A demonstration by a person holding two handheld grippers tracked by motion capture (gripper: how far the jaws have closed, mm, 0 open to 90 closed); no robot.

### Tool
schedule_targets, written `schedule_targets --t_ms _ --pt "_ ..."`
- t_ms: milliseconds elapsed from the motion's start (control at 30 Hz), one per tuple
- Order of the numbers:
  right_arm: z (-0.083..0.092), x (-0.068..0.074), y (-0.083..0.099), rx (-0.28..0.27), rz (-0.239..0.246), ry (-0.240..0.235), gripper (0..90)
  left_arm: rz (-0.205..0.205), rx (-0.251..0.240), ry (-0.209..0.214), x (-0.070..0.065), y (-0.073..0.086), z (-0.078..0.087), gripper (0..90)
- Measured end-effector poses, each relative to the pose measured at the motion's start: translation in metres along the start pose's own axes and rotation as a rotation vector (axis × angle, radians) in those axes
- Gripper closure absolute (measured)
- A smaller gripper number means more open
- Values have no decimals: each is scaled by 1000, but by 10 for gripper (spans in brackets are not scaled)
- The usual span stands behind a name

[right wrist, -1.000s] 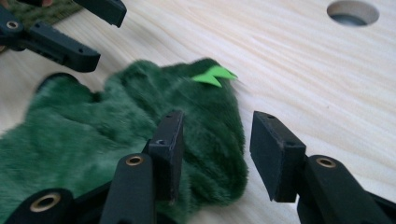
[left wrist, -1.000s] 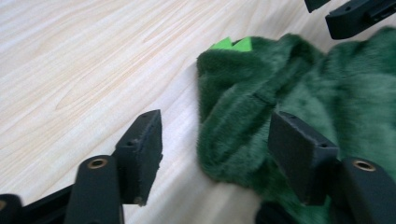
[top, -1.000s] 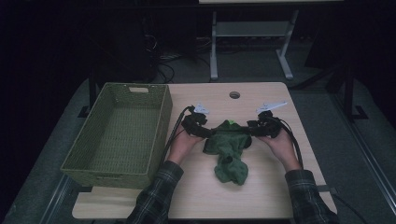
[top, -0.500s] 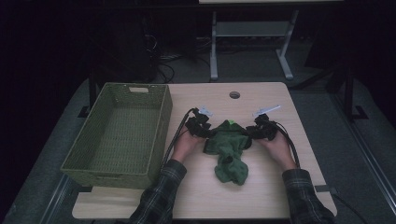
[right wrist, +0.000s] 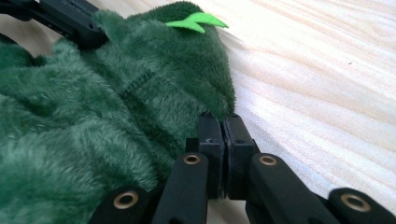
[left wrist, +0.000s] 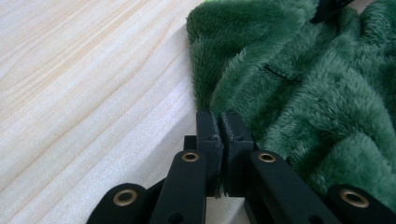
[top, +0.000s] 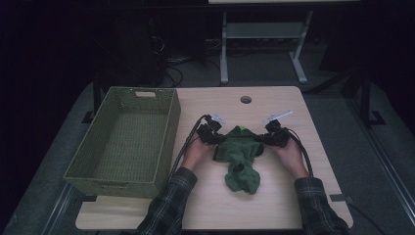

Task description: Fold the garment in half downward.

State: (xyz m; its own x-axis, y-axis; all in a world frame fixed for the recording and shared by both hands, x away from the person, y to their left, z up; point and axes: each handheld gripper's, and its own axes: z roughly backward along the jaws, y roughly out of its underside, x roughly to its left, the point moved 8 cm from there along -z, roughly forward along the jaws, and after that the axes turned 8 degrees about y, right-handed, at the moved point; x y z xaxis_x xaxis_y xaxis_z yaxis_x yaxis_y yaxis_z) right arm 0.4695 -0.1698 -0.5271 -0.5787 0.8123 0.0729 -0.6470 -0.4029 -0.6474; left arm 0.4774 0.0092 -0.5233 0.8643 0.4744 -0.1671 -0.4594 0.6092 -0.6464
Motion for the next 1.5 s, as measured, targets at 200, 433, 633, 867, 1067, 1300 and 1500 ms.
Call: schedule_targets --t_ms 200,433,633,867,1067,1300,1500 --pt "14 -2 -10 -52 -15 4 881 9 -39 -7 -1 -11 11 875" --pt "33 -14 -28 -77 -39 9 883 11 -115 -15 -6 -41 30 875" --pt "44 -24 -42 -99 -49 32 883 -10 -164 -27 -10 -60 42 874" --pt "60 -22 -48 -146 -49 11 883 -21 -219 -11 -17 -66 55 873" --pt "71 -12 -45 -174 -20 5 881 -29 -258 16 -31 -64 64 873" --pt "81 -6 -36 -204 12 1 880 -68 -276 32 -49 -61 73 873" --pt "92 3 -28 -220 29 -19 880 -83 -295 49 -62 -55 78 872"
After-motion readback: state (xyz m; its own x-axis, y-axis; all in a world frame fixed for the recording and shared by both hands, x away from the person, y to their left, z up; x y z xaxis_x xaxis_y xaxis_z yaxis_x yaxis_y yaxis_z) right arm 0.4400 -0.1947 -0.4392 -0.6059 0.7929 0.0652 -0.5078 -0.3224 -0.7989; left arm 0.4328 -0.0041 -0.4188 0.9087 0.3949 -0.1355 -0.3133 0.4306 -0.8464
